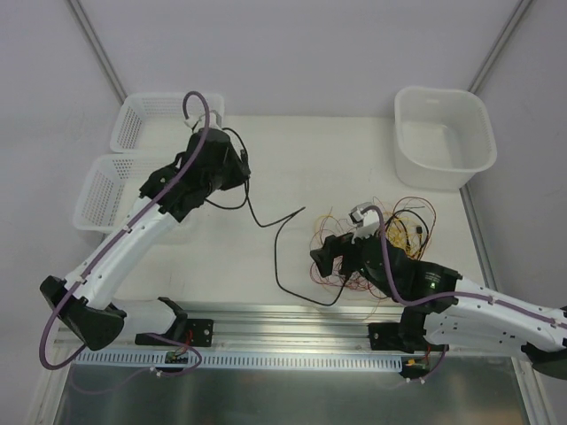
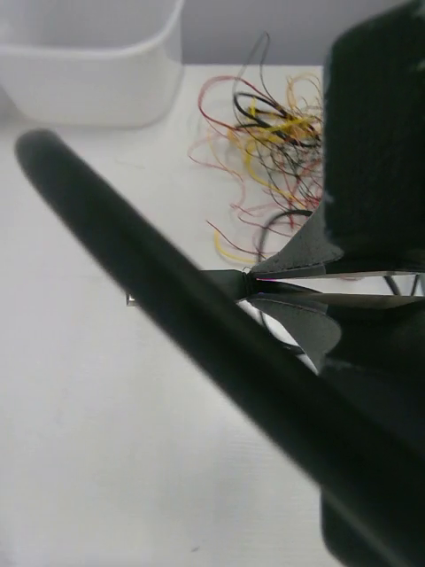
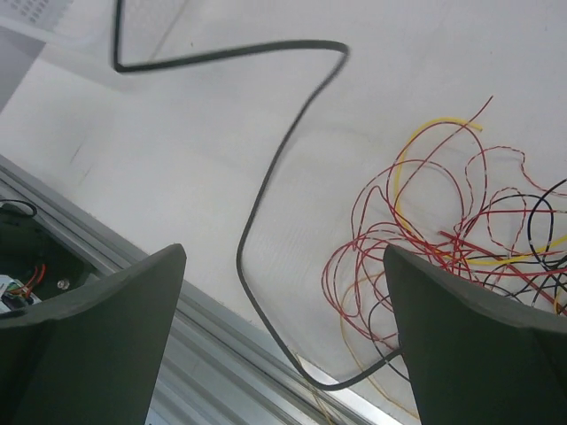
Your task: Untangle the cables
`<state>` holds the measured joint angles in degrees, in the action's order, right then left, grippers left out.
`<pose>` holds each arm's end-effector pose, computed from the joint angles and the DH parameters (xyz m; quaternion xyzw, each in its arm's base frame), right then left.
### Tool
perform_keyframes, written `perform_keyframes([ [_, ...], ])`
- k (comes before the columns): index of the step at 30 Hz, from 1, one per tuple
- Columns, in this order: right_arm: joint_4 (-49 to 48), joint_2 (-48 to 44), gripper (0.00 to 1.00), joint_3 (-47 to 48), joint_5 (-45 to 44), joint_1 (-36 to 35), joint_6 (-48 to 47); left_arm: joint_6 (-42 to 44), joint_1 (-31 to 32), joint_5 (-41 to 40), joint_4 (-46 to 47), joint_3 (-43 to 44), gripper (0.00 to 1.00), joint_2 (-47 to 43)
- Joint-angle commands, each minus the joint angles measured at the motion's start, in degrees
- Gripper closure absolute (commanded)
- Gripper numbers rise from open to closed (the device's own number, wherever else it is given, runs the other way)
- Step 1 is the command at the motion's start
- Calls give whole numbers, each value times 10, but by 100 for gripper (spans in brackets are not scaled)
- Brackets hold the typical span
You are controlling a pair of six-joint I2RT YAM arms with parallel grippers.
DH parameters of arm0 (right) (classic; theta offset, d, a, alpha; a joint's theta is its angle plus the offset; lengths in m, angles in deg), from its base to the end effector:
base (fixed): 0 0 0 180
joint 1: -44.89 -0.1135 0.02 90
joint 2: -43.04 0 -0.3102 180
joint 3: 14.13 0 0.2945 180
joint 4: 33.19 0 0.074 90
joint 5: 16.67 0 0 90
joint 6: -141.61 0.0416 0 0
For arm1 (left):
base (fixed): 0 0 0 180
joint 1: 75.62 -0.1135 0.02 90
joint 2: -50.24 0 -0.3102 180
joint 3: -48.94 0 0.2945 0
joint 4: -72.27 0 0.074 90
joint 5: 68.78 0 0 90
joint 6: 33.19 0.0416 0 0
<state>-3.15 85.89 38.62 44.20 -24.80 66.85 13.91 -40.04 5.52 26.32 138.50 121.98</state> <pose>0.0837 0.1677 0.3371 -0.2350 0.7715 0.2221 0.5480 0.2536 -0.1676 0.4444 -0.1243 0.8435 -0.2314 0.4685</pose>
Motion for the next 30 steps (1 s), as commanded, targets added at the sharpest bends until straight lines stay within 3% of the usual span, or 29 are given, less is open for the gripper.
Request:
perform_keyframes([
  [1, 6, -34, 0, -7, -12, -3, -12, 70, -20, 13, -33, 110, 100, 1],
  [13, 44, -33, 0, 1, 4, -2, -33, 152, -142, 15, -98, 332, 100, 48],
  [18, 44, -9, 0, 13, 7, -3, -41, 203, -179, -59, -127, 416, 100, 74],
  [23, 40, 7, 0, 12, 13, -3, -41, 215, -247, -129, -127, 318, 100, 54],
  [30, 39, 28, 0, 12, 28, -2, -42, 181, -387, -65, -56, 113, 100, 52],
])
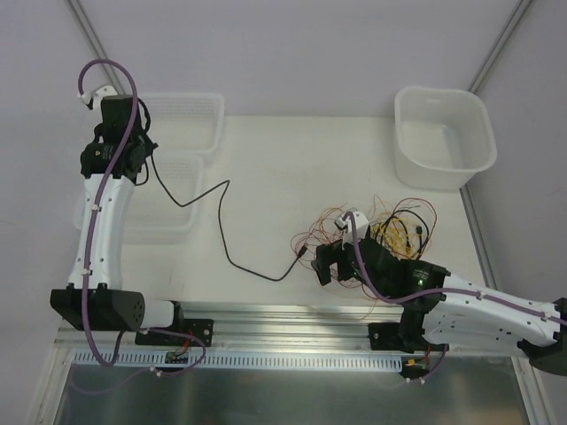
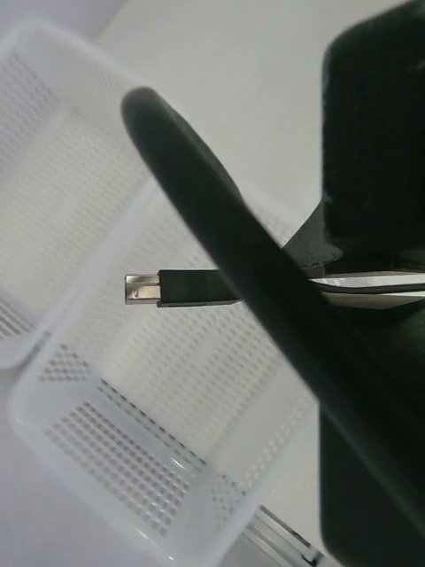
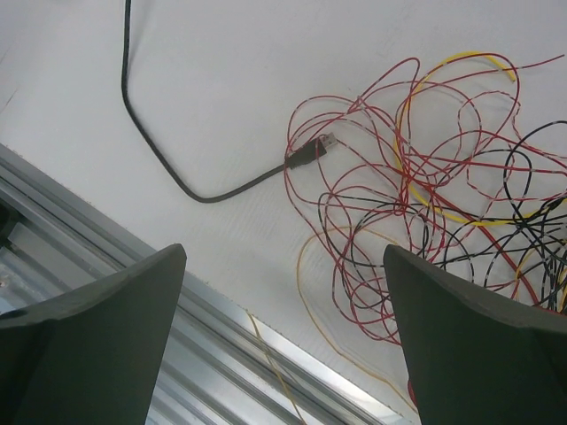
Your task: Untangle the cables
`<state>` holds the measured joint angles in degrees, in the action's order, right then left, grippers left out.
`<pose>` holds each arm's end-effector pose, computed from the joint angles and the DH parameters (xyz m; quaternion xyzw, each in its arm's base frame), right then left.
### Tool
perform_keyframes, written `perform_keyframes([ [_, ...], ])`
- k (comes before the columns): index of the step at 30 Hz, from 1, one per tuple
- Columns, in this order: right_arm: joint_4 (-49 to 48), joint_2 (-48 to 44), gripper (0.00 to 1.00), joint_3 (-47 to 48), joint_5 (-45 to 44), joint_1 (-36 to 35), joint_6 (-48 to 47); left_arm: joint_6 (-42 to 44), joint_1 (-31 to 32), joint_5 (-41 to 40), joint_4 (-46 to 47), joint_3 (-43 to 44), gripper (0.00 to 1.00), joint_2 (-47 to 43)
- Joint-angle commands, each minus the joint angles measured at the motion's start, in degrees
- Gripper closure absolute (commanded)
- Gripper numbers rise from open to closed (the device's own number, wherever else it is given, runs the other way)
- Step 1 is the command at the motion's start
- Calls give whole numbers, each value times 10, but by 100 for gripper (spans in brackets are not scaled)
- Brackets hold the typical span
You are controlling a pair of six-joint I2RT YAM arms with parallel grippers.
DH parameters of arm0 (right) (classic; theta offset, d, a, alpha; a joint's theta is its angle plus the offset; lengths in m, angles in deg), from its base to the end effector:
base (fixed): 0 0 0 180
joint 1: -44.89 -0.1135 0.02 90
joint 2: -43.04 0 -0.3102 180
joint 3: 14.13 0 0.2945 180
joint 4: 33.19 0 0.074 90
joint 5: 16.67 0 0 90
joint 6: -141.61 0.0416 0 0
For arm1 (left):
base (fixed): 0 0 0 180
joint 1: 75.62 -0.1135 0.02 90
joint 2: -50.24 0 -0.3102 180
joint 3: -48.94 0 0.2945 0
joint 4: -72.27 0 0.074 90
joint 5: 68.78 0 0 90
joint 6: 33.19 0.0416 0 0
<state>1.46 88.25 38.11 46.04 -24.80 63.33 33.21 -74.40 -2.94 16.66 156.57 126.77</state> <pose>0.0846 0.1735 0.3182 -0.2960 0.7864 0.1752 0.5131 0.3021 0.0106 0.5208 -0.2707 0.7849 0.0582 0.5544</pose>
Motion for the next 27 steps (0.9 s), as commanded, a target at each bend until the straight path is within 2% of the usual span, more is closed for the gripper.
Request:
perform_keyframes([
  [1, -7, 7, 0, 17, 11, -3, -5, -15, -59, 29, 54, -90, 100, 5],
  [2, -7, 8, 1, 16, 13, -3, -5, -18, -73, 35, 66, -133, 100, 8],
  [4, -9, 13, 0, 14, 25, -3, -4, -25, -107, 56, 90, -166, 99, 24],
  [6, -7, 20, 0, 14, 32, -3, -5, -30, -126, 73, 98, -197, 93, 43],
  [9, -3, 38, 0, 20, 38, -3, -3, -31, -126, 103, 99, -212, 65, 53],
  [10, 0, 45, 0, 21, 39, -3, -1, -31, -127, 111, 99, -214, 52, 51],
  [11, 0, 49, 0, 22, 39, -3, 0, -30, -126, 112, 99, -218, 32, 49],
  [14, 0, 57, 1, 28, 39, -3, 3, -25, -127, 106, 98, -222, 10, 28],
  [17, 2, 60, 0, 31, 39, -2, 4, -22, -127, 123, 98, -224, 1, 9],
  [20, 7, 66, 0, 35, 41, -3, 5, -12, -127, 149, 98, -214, 1, -17],
  [23, 11, 68, 1, 37, 44, -3, 8, -5, -130, 180, 99, -204, 1, 4],
  [26, 18, 74, 1, 42, 49, -3, 15, -39, -179, 331, 100, -200, 1, 75],
  [27, 21, 75, 0, 46, 50, -3, 16, -51, -191, 445, 100, -199, 1, 96],
])
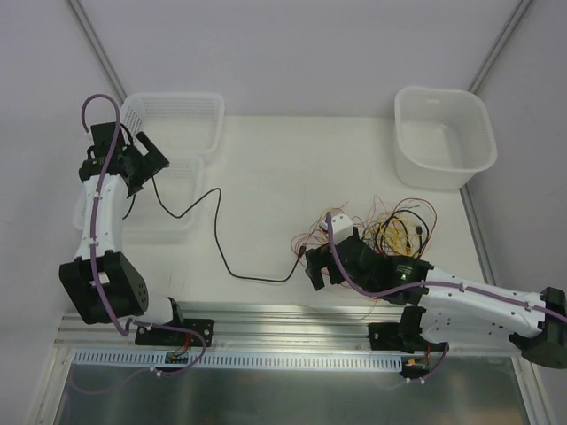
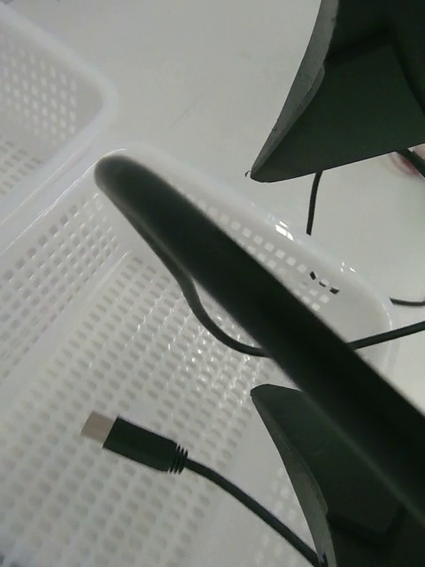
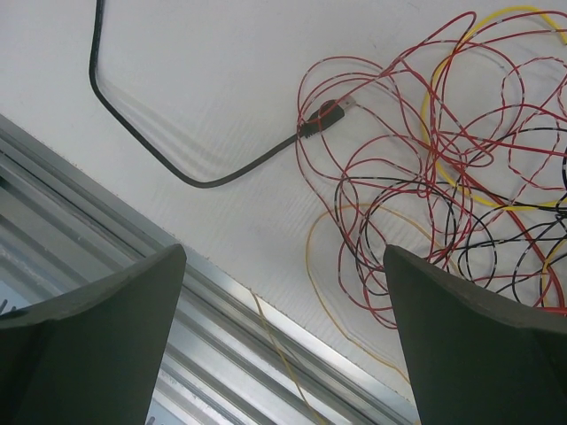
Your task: Untangle the cables
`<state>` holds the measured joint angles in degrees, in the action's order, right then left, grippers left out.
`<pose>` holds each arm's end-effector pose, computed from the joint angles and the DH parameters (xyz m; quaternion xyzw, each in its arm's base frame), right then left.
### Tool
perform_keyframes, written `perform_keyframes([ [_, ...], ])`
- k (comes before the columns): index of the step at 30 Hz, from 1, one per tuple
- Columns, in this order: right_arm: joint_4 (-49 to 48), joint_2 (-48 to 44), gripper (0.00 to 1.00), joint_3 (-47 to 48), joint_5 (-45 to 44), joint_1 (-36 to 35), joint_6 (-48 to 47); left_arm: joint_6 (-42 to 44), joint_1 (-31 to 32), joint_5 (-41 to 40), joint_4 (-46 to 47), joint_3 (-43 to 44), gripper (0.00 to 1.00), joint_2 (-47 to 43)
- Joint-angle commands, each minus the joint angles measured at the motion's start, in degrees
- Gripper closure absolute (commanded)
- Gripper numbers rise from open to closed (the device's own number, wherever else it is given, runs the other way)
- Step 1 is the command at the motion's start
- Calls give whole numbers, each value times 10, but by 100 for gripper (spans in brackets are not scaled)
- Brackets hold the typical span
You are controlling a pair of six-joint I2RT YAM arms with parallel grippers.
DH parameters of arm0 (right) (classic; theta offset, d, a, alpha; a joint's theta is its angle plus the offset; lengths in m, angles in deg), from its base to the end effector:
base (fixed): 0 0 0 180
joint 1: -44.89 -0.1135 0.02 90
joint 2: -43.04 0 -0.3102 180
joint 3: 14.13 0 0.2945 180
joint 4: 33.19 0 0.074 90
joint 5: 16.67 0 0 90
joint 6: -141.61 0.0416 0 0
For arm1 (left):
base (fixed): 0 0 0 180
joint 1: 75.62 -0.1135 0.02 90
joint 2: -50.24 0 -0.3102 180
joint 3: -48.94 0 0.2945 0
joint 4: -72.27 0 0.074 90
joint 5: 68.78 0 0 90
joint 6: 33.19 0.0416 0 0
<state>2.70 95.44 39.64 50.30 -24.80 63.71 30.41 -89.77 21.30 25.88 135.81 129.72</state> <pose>0.0908 0.1985 0.3027 -0.3363 0.8048 0.1650 0.4604 0.3348 0.0843 0.3836 -0.3125 0.8468 -0.0466 0.4280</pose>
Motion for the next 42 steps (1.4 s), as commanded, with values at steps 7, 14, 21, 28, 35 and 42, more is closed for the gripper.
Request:
perform_keyframes([
  [7, 28, -9, 0, 18, 5, -3, 22, -43, -61, 345, 11, 24, 1, 111],
  [14, 28, 13, 0, 28, 7, -3, 20, -88, -62, 424, 11, 64, 1, 60],
  [21, 38, 6, 0, 25, -38, -3, 22, -9, 42, 276, 11, 36, 1, -66],
  [28, 88, -6, 0, 30, -113, -2, 57, 75, 291, 117, 15, -74, 1, -169],
  [35, 103, -52, 0, 2, -146, -3, 91, 226, 505, 99, 28, -157, 1, -176],
  [42, 153, -112, 0, -6, -186, -3, 116, 243, 647, 29, 38, -175, 4, -60],
])
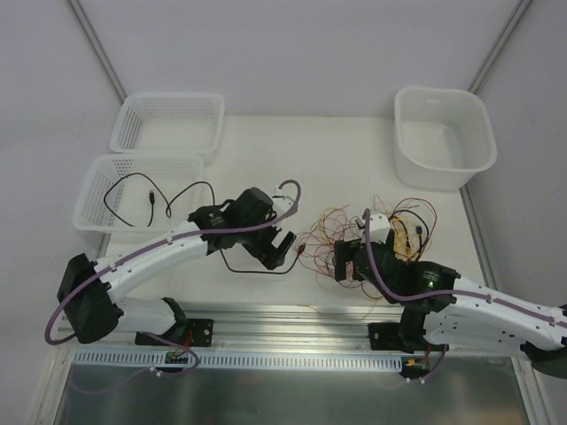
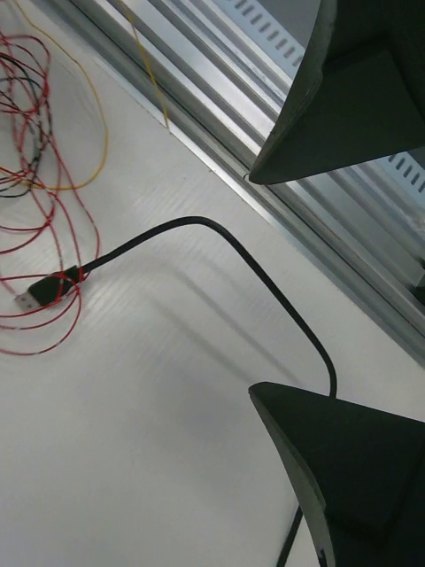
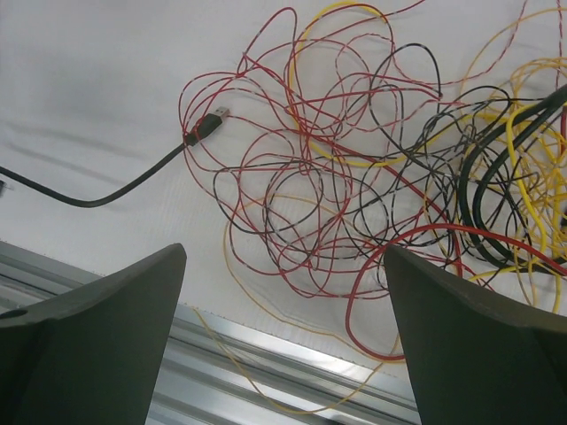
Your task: Untangle the cables
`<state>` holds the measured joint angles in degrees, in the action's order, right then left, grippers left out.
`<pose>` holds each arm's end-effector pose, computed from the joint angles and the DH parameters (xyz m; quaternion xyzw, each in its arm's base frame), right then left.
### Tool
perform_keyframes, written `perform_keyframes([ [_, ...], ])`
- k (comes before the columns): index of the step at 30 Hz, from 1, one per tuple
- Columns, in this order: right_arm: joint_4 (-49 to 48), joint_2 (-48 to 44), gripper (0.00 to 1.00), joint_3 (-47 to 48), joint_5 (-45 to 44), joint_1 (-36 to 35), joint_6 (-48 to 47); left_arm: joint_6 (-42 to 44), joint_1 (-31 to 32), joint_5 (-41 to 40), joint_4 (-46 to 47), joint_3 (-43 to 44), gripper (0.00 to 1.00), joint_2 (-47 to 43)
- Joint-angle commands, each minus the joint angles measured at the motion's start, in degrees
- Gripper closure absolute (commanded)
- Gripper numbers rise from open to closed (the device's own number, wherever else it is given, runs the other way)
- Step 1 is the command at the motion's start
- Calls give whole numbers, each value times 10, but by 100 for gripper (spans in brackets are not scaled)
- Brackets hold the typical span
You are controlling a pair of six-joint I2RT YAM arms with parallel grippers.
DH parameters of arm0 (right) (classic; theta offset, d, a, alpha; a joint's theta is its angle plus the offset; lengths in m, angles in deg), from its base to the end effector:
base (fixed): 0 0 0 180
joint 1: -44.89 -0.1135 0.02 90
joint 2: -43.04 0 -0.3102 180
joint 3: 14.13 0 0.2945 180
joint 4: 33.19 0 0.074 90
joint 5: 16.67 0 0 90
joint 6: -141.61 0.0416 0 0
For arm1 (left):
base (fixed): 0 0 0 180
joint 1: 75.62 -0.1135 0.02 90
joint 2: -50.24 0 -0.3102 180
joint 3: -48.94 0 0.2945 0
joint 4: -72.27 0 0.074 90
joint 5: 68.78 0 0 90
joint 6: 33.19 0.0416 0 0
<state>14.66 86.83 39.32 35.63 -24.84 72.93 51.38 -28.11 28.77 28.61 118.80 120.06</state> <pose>0.0829 0.1511 0.3115 -0.2203 0.8343 0.0914 0.4970 0.1925 -0.2182 0.3254 0.3535 0.8468 -0.2293 0.3248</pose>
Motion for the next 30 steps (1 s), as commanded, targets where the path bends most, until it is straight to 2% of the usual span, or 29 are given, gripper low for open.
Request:
perform_keyframes([
  [1, 37, -32, 0, -5, -41, -2, 25, 33, 40, -54, 10, -1, 7, 68],
  [6, 55, -57, 0, -14, -45, -2, 42, 38, 87, -72, 11, 19, 15, 152],
  [10, 64, -66, 1, -14, -47, -1, 51, 42, 101, -68, 13, 38, 28, 214],
  [11, 65, -67, 0, -14, -48, -1, 52, 42, 103, -67, 13, 39, 50, 219],
  [13, 70, -69, 0, -13, -49, -2, 52, 40, 107, -68, 12, 38, 71, 225],
  [14, 73, -72, 1, -13, -52, -2, 53, 39, 108, -67, 12, 36, 92, 225],
  [15, 74, -74, 0, -13, -55, -2, 53, 39, 109, -67, 11, 34, 100, 219],
  [19, 76, -77, 0, -14, -59, -2, 52, 42, 109, -30, -7, 14, 100, 153],
  [22, 70, -73, 1, -14, -57, -1, 53, 49, 109, 37, -57, 8, 100, 117],
  [25, 62, -63, 0, -13, -55, -2, 52, 78, 109, 127, -96, 5, 100, 86],
  [26, 59, -59, 1, -11, -52, -2, 52, 83, 109, 181, -103, 5, 100, 79],
  [30, 57, -47, 0, -3, -48, -1, 50, 109, 109, 284, -120, 15, 100, 50],
])
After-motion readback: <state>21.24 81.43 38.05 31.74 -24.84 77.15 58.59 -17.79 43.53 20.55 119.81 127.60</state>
